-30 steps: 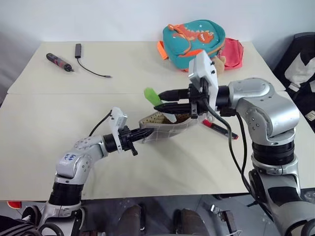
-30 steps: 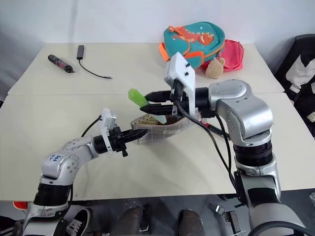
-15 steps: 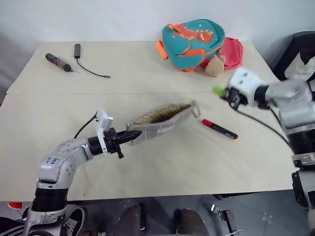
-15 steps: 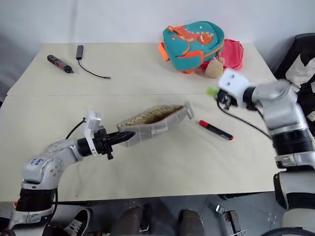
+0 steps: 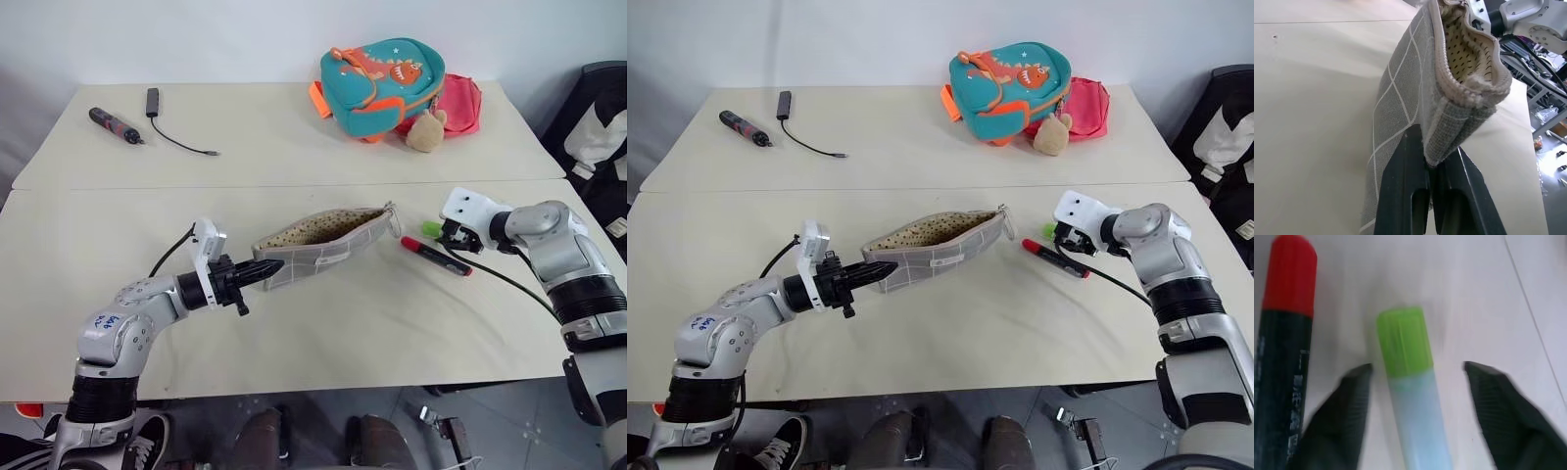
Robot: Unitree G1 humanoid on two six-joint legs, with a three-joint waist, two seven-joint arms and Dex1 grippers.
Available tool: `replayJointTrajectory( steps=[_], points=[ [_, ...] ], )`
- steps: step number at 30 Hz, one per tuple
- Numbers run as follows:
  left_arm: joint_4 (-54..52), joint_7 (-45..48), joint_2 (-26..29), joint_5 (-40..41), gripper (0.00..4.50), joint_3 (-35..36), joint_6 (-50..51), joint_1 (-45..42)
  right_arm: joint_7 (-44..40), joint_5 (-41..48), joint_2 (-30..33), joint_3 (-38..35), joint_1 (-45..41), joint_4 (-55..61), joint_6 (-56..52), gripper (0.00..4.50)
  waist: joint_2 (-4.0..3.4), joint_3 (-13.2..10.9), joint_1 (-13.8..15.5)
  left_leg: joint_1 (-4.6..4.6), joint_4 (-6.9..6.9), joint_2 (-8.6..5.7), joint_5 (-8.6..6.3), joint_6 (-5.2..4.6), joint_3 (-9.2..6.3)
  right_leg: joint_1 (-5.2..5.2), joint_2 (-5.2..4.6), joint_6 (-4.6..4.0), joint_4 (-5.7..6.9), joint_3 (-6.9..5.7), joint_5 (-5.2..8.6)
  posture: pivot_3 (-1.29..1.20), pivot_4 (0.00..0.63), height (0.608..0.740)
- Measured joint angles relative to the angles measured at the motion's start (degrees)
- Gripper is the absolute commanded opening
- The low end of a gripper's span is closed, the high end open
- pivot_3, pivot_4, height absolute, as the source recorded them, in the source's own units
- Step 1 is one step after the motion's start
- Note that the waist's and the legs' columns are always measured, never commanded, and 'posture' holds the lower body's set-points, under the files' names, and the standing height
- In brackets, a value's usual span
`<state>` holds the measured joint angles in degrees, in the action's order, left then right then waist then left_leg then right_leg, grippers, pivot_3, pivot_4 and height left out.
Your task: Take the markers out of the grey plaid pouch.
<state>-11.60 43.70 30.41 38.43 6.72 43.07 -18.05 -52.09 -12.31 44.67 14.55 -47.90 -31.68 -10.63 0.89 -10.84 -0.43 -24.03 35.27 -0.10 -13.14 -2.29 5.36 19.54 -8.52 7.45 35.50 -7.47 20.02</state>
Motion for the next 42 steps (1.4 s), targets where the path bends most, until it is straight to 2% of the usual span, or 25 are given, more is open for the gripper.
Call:
replayJointTrajectory(
  steps=[1,5,9,11,14,19,26,30,37,38,41,42],
  points=[
    [0.00,-0.02,0.00,-0.01,0.00,0.00,-0.03,0.00,-0.04,-0.01,0.01,-0.08,0.00,0.23,0.03,4.42,0.00,0.00,0.01,0.00,0.00,0.00,0.00,0.00,0.00,0.00,0.00,0.00,0.00,0.00,0.00,0.00,0.150,0.740],
    [-0.02,-0.03,0.07,-1.34,0.00,-0.08,-2.22,0.00,-0.86,1.00,-0.09,-1.35,-0.02,2.16,0.25,4.42,-0.02,-0.01,0.07,-0.03,0.00,-0.01,0.00,0.00,0.01,0.04,0.00,0.00,0.01,-0.01,0.00,0.00,0.150,0.740],
    [2.14,-2.32,0.73,-9.36,0.00,-0.21,-12.51,-1.81,4.08,4.54,-2.62,-7.11,-2.76,2.58,3.43,4.42,-0.03,-0.02,0.14,-0.03,0.00,-0.01,0.01,0.02,0.01,0.05,0.02,0.00,0.01,-0.12,0.00,0.00,0.150,0.740],
    [6.49,-5.08,1.78,-15.57,0.00,-0.01,-21.00,-5.13,4.46,11.31,-6.82,-12.75,-2.62,7.20,1.79,4.42,-0.02,-0.02,0.21,-0.03,-0.02,0.04,0.02,0.04,-0.04,0.04,0.07,-0.03,0.00,-0.15,-0.02,0.00,0.150,0.740],
    [11.07,-7.47,4.96,-22.89,0.00,0.53,-30.84,-8.54,2.73,21.29,-12.14,-15.71,1.81,18.43,-5.37,4.42,-0.02,-0.01,0.25,-0.04,-0.10,0.03,0.02,0.03,-0.04,0.05,0.07,-0.04,0.00,-0.18,-0.02,0.00,0.150,0.740],
    [19.28,-12.36,12.45,-38.12,0.00,-1.06,-46.13,-7.38,2.84,29.42,-15.98,-14.86,14.35,32.61,-16.24,4.42,-0.03,-0.02,0.58,-0.08,-0.14,-0.18,-0.07,-0.12,-0.01,0.10,-0.09,-0.01,0.01,-0.14,-0.04,0.00,0.150,0.740],
    [22.97,-16.70,8.22,-43.71,0.00,-3.85,-51.01,-1.47,8.46,31.45,-23.69,-8.95,20.88,43.12,-22.06,4.42,-0.01,-0.01,0.22,-0.06,-0.18,-0.08,-0.07,-0.01,-0.03,0.24,-0.07,0.03,0.17,-0.09,-0.06,0.00,0.150,0.740],
    [22.77,-14.96,7.19,-41.50,0.96,-3.81,-51.20,-0.67,9.16,31.35,-23.51,-7.61,21.95,43.65,-22.72,4.47,-0.01,-0.01,0.35,-0.10,-0.16,-0.12,-0.07,-0.02,-0.01,0.27,-0.12,0.03,0.18,-0.09,-0.06,0.00,0.150,0.740],
    [20.92,-10.66,8.47,-36.51,3.15,-1.56,-50.75,1.52,8.83,31.36,-21.93,-7.82,21.66,43.71,-22.75,4.47,-0.01,-0.01,0.03,-0.09,-0.17,-0.08,-0.06,-0.03,0.02,0.28,-0.07,0.02,0.18,-0.11,-0.06,0.00,0.150,0.740],
    [19.93,-9.55,8.76,-34.83,3.60,-0.12,-49.75,2.44,8.54,31.37,-21.46,-8.00,21.67,43.58,-22.71,4.47,-0.01,-0.01,-0.02,-0.09,-0.17,-0.06,-0.06,-0.03,0.01,0.29,-0.07,0.02,0.18,-0.11,-0.06,0.00,0.150,0.740],
    [15.11,-6.95,9.71,-31.43,4.42,2.15,-47.81,5.50,7.73,31.45,-20.17,-8.37,21.67,43.15,-22.38,4.47,-0.01,-0.01,-0.01,-0.09,-0.17,-0.06,-0.06,-0.03,0.00,0.27,-0.08,0.02,0.16,-0.11,-0.06,0.00,0.150,0.740],
    [13.09,-5.95,10.13,-29.92,4.47,2.58,-46.70,6.85,7.47,31.48,-19.81,-8.45,21.68,42.97,-22.27,4.47,-0.01,-0.01,-0.01,-0.08,-0.17,-0.06,-0.06,-0.03,0.01,0.27,-0.09,0.02,0.16,-0.09,-0.06,0.00,0.150,0.740]
  ],
)
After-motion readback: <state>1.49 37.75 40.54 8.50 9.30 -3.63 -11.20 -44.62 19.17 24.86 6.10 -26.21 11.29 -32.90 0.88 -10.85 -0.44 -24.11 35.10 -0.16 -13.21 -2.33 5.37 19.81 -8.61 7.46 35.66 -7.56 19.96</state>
